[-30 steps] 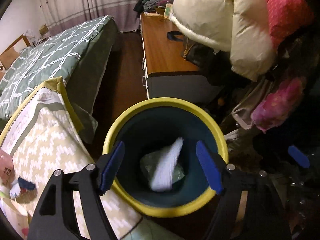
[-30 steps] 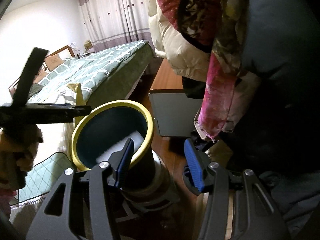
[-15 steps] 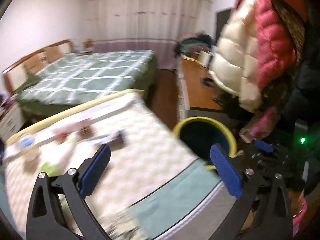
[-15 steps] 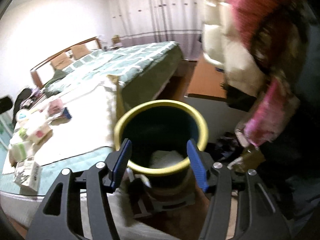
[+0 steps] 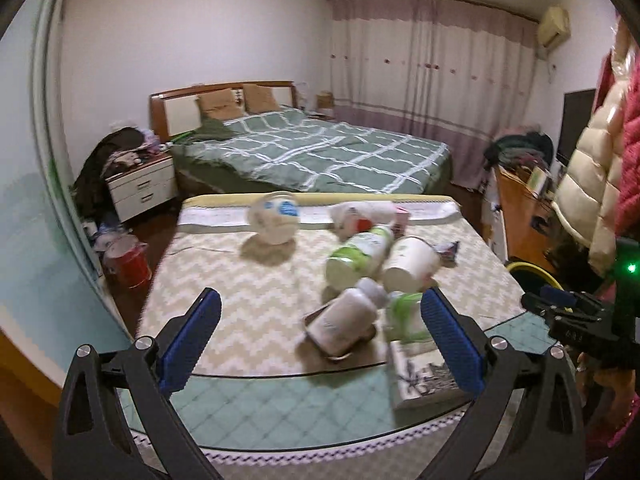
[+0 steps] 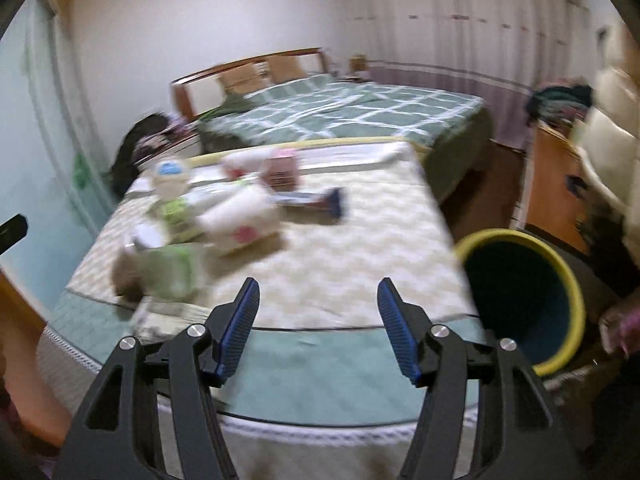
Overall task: Collect trash
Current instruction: 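Grasp the clear green-rimmed plastic cup with the right tool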
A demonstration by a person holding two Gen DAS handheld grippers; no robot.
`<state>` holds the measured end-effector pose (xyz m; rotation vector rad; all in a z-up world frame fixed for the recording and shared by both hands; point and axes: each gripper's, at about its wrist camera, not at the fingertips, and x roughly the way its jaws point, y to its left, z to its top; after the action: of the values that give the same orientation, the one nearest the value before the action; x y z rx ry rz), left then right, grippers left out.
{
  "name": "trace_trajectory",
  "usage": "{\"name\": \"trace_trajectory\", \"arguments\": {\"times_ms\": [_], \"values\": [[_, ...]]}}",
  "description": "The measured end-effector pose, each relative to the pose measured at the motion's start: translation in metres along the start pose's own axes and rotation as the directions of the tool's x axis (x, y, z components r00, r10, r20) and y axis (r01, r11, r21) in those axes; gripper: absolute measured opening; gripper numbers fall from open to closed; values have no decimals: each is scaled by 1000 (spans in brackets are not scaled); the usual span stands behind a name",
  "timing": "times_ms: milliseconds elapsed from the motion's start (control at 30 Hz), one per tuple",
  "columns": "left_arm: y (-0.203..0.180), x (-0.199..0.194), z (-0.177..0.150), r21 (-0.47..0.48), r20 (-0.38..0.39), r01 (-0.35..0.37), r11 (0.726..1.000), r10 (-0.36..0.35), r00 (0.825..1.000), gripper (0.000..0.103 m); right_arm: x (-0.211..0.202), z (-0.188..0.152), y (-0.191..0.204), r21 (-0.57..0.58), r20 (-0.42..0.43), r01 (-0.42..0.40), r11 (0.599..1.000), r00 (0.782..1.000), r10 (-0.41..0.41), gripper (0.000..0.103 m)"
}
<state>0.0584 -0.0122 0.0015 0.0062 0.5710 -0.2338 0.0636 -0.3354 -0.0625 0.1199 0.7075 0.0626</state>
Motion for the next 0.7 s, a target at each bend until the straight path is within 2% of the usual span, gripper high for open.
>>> {"name": "trace_trajectory", "arguments": {"times_ms": [133,267,400,700], "values": [[14,-3,-4,-25,8,-8,1000,8,1000,98,12,4,45,-42,-9,-85,996,996,84,59],[14,-2,-5,-24,13,-12,1000,13,1000,98,29,7,80,-62,-10,-117,991,993,117,64],[13,1,-7,-18,2,-7,1000,7,1000,98,55,7,99,-52,-38,-94,994,995,92,66],[14,17,-11,-28,-34,16,999,-17,999,98,86,5,102,-32,-96,-46,998,994,42,66]]}}
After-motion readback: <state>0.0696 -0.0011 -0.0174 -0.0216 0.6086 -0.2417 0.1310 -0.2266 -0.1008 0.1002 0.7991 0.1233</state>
